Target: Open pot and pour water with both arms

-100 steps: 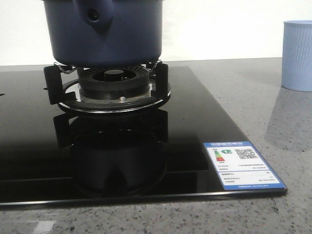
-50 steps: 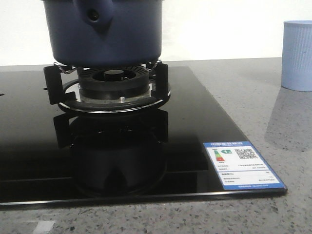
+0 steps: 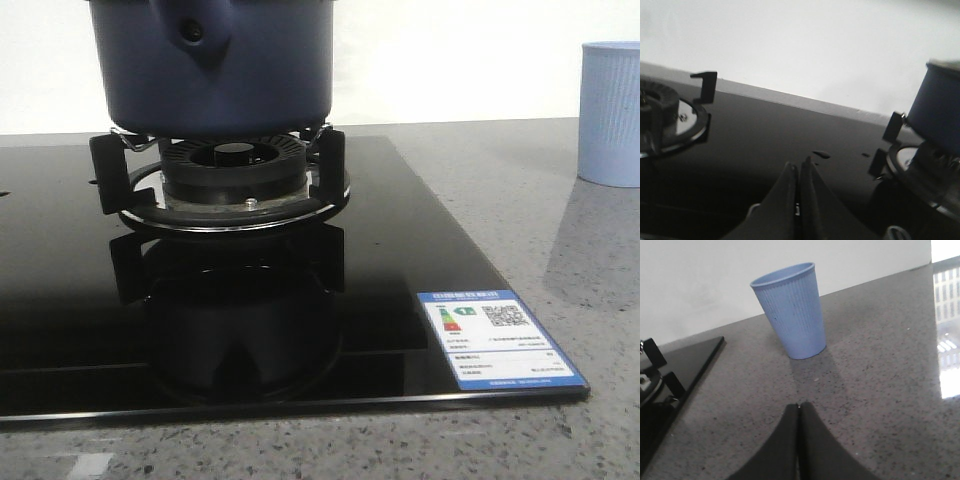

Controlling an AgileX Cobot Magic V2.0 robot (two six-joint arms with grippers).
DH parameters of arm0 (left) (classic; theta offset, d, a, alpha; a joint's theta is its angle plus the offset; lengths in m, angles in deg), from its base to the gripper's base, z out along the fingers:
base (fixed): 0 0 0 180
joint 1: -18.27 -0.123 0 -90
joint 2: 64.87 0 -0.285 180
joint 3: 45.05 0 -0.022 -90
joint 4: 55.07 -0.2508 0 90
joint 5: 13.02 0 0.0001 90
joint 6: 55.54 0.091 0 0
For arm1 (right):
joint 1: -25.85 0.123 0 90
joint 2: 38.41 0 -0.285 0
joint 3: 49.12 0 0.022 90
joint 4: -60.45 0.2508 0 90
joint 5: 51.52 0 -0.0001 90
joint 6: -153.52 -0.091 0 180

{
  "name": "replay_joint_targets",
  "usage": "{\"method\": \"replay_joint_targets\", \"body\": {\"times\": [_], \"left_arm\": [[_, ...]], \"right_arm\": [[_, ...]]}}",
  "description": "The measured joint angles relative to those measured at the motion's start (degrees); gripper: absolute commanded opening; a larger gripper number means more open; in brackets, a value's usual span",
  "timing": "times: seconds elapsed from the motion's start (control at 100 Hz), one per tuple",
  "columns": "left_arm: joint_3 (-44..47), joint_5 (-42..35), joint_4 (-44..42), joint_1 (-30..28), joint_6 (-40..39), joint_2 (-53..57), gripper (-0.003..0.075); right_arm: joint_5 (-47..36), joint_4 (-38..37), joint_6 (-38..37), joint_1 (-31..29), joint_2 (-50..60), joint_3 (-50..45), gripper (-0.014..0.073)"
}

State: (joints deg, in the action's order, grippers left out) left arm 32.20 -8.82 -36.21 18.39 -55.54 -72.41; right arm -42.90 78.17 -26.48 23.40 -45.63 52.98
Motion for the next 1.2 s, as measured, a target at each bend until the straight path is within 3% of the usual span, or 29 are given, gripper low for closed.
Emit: {"method": "replay_joint_targets", "body": {"times": [0.12,0.26,0.37,0.52,0.7,0.87,1.1,1.2], "left_arm": [[0.00,-0.14,11.28,0.00,0.00,0.00,-0.0020],[-0.34,-0.31,18.71,0.00,0.00,0.00,-0.0020],[-3.00,2.56,19.05,0.00,0.48,0.00,-0.0020],[-13.57,9.02,16.56,0.00,6.76,-1.08,-0.0020],[-28.30,16.66,15.27,0.00,16.96,-10.45,-0.0020],[-39.47,22.91,15.03,1.72,21.96,-20.38,-0.0020],[-42.30,23.96,15.26,9.63,26.33,-28.61,-0.0011],[-42.30,22.96,15.89,12.74,27.13,-31.26,0.0079]], "right_arm": [[-0.57,9.82,0.00,0.00,0.00,0.00,-0.0070],[-0.33,13.78,0.00,0.00,0.00,0.13,-0.0069],[2.20,13.98,0.00,0.00,0.00,3.02,-0.0068],[4.72,13.30,1.47,0.00,-1.15,11.11,-0.0068],[11.01,12.27,9.17,0.00,-10.80,22.82,-0.0069],[16.44,11.69,15.50,1.68,-21.73,32.14,-0.0070],[19.76,11.21,18.91,4.95,-31.21,37.32,-0.0062],[20.70,11.10,19.63,5.00,-33.37,37.84,0.0030]]}}
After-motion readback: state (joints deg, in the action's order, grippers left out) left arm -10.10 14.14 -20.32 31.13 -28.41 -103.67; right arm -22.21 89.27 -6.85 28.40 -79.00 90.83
